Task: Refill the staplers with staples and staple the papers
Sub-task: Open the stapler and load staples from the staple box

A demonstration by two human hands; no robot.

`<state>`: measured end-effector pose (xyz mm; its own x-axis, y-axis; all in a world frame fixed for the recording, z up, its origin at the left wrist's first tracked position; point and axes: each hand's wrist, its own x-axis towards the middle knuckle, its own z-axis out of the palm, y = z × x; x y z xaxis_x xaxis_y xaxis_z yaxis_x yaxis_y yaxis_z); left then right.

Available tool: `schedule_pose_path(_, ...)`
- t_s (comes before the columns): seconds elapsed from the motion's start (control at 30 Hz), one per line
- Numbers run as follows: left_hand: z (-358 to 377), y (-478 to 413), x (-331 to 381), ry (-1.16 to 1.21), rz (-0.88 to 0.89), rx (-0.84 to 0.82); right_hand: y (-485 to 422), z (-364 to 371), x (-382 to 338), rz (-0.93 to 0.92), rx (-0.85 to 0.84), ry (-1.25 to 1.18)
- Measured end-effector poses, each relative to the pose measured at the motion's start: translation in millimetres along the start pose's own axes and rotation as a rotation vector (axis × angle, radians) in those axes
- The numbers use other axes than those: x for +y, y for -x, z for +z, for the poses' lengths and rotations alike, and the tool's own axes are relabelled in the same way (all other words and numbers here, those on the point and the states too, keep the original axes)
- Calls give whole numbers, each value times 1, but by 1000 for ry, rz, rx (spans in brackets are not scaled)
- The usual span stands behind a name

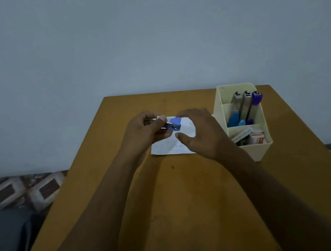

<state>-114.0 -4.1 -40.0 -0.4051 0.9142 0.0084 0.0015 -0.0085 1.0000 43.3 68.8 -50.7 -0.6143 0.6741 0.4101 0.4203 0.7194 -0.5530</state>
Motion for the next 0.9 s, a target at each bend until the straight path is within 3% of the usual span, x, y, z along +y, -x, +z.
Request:
schedule_pose_path(0.17, -7, 14, -29, 9, -86, -20, 9, 35, 6, 154, -7, -260)
schedule_pose_path(0.3, -4, 11, -40, -151, -49, -36, 10, 45, 18, 183, -2, -332)
schedule_pose_path(0.63, 23, -33, -50, -556, 241, -125, 1, 31, 60, 245, 55, -446)
schedule_pose_path(0.73, 30, -39, -54, -619, 297, -177, 0, 29, 71, 265, 50, -433)
schedule_pose_path(0.9, 38, -48, -61, -654, 350, -126, -9, 30, 79, 298, 65, -511)
